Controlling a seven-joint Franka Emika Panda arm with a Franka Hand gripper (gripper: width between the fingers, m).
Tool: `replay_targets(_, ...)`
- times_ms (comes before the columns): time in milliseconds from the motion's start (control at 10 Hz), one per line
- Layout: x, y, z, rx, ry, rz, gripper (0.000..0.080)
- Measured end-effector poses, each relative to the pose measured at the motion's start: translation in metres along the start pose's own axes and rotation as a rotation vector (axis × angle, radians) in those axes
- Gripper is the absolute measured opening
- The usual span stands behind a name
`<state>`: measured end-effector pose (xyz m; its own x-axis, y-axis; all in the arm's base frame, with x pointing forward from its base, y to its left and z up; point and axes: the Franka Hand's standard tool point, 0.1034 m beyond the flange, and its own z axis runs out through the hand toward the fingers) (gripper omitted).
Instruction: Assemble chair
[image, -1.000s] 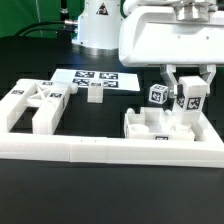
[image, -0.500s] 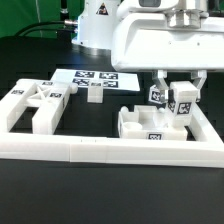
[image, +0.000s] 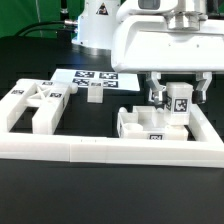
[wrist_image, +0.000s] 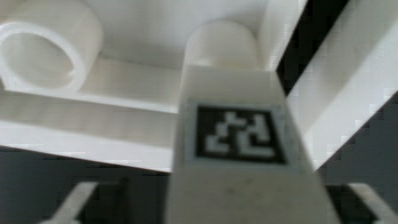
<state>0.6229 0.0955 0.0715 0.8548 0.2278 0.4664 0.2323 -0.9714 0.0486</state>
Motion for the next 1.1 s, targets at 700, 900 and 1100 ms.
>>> replay_targets(700,0.022,0.004,-0.031,0.017,-0.073,0.004,0.0649)
replay_targets(900,0.018,0.002,-0.029,0.026,-0.116,0.003,0.0649)
replay_targets(1100,0.014,0.001,-0.027,0.033,-0.153,0.002,0.0649)
